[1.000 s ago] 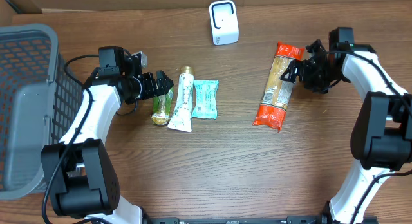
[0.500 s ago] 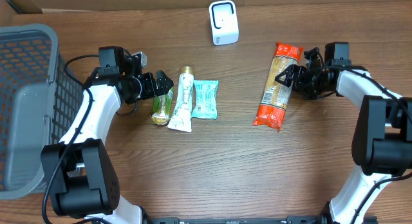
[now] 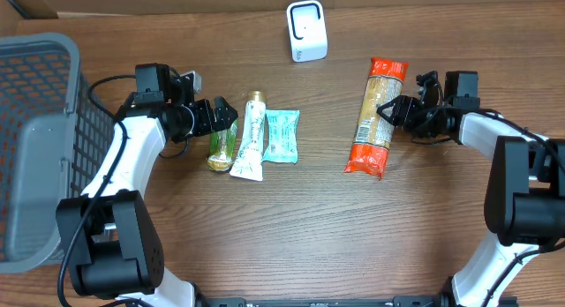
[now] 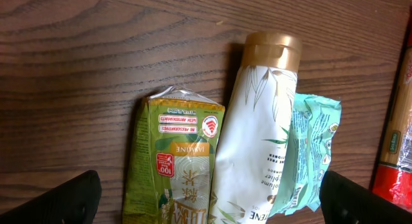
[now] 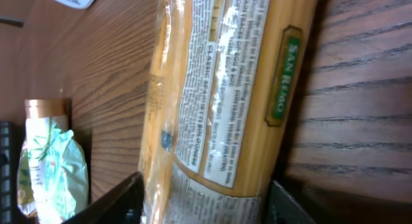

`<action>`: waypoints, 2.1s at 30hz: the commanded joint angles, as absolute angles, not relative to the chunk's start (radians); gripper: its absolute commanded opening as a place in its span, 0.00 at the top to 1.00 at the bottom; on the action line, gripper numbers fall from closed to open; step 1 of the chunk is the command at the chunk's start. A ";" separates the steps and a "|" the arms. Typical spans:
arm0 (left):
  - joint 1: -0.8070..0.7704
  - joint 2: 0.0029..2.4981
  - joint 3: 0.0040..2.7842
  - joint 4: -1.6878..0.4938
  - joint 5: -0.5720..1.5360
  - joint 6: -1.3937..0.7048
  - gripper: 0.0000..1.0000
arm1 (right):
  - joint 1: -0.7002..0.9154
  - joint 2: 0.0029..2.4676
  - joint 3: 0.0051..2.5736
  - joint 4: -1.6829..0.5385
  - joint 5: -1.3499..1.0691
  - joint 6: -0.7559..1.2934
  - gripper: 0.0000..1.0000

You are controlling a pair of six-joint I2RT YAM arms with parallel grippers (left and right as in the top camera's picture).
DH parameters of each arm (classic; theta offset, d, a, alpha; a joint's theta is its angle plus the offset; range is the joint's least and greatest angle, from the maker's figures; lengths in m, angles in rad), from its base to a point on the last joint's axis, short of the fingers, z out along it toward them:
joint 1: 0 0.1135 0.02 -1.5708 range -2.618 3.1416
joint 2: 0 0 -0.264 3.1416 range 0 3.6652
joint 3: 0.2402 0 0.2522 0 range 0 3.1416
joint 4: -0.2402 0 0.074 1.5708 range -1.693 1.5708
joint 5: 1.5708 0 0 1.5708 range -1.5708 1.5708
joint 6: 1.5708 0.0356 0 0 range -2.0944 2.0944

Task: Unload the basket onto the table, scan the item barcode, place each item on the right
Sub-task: 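Regrasp the spaghetti pack side with the right gripper and turn it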

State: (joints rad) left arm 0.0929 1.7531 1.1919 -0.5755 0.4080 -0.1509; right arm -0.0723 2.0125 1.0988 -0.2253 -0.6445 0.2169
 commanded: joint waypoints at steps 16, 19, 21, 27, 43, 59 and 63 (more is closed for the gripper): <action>0.097 1.754 1.205 -0.575 0.408 -0.142 0.00 | 0.020 2.237 1.020 -0.209 -0.473 0.266 0.43; 0.097 1.754 1.205 -0.575 0.408 -0.142 0.00 | 0.022 2.269 1.020 -0.206 -0.473 0.266 0.49; 0.097 1.754 1.205 -0.575 0.408 -0.142 0.00 | 0.022 2.273 1.020 -0.206 -0.472 0.265 0.60; 0.097 1.754 1.205 -0.575 0.408 -0.142 0.01 | 0.022 2.273 1.024 -0.213 -0.500 0.253 0.83; 0.097 1.754 1.205 -0.575 0.408 -0.142 0.01 | -0.107 2.085 1.340 -0.733 -0.877 0.095 0.96; 0.097 1.754 1.205 -0.575 0.408 -0.142 0.00 | -0.105 1.790 1.370 -0.811 -0.888 0.104 0.96; 0.097 1.754 1.205 -0.575 0.408 -0.142 0.00 | -0.085 1.792 1.369 -0.817 -0.915 0.104 0.96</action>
State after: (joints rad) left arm 0.0929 1.7531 1.1919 -0.5758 0.4080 -0.1509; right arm -0.1020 1.8351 1.3277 -0.8234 -0.8131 0.1043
